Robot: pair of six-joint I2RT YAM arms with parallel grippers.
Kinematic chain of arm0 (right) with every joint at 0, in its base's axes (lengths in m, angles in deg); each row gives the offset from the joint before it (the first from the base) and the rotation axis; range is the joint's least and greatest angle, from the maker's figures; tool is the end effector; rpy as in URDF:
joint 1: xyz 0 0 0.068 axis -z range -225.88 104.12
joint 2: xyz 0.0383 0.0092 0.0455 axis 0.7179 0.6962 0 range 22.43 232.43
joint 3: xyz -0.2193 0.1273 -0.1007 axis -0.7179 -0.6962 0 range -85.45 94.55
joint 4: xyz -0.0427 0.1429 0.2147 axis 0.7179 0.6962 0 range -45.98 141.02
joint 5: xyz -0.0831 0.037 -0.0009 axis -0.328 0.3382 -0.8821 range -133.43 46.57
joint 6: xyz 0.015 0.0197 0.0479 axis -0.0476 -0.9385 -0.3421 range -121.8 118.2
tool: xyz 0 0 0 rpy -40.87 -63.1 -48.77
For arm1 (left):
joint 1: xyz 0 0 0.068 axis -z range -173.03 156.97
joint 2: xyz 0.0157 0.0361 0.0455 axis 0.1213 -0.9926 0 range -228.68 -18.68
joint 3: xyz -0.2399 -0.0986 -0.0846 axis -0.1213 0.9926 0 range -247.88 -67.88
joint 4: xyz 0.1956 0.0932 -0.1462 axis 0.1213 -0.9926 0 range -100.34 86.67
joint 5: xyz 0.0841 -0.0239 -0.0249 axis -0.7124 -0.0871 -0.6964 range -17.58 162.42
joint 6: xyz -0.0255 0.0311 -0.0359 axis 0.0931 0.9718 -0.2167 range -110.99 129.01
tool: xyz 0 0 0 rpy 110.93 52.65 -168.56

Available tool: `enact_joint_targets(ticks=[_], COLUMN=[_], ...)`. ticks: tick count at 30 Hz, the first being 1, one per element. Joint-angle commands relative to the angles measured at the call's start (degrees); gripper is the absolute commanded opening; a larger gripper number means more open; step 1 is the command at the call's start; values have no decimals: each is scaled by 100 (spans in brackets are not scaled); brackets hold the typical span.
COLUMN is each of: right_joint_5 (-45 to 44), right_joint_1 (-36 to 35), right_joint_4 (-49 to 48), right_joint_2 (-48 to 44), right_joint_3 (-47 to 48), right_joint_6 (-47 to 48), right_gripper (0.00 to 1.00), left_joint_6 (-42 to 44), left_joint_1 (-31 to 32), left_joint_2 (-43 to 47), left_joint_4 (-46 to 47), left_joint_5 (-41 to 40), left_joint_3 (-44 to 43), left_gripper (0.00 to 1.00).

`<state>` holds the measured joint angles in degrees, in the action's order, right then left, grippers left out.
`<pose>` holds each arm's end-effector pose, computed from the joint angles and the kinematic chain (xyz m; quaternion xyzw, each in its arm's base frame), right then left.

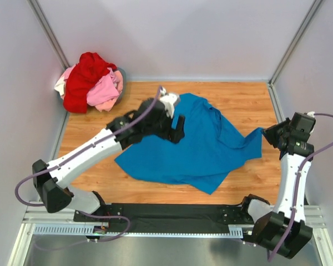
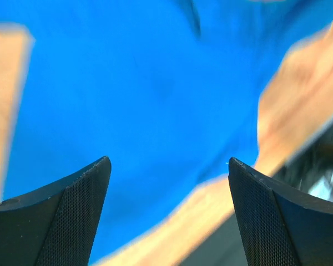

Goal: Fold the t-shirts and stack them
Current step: Flatten the tshirt out

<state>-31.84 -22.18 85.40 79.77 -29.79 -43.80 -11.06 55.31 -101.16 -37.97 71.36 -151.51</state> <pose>0.1895 -0.0753 0.3143 0.4612 0.7885 0.1545 0.3764 0.2135 -0.2390 0.3797 0.2108 0.8552 -0.2594 0.3961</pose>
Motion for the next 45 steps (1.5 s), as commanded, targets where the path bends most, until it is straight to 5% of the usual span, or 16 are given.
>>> enact_joint_targets(ticks=[1,5,10,24,25,28,29,31,42,45], right_joint_5=[150,132,211,273,256,238,221,229,387,475], right_joint_1=[-50,-59,-146,-287,-322,-331,-340,-340,-375,-393], right_joint_4=[124,353,361,309,283,230,221,221,616,555], right_joint_2=[-407,-689,-891,-865,-839,-777,-768,-760,-1093,-963], right_joint_3=[129,59,-196,-354,-371,-459,-477,-512,-47,68], right_joint_6=[69,192,201,315,324,403,412,464,377,315], right_gripper=[1,1,1,0,0,0,0,1,0,1], left_joint_6=[-689,-1226,-1026,-682,-664,-559,-524,-367,1635,2329], left_joint_1=[553,1387,2196,2435,2435,2435,2435,2435,2409,1833], left_joint_2=[-8,162,-775,-2598,-2694,-2887,-2914,-2906,-728,-314], left_joint_4=[-97,614,818,430,448,475,466,370,-2000,-2310], left_joint_5=[-167,-43,-481,-1300,-1309,-1318,-1335,-1388,-579,232], left_joint_3=[1321,2280,2037,1244,1236,1139,1095,1043,235,-231], left_gripper=[93,95,96,95,92,58,28,0,0,0])
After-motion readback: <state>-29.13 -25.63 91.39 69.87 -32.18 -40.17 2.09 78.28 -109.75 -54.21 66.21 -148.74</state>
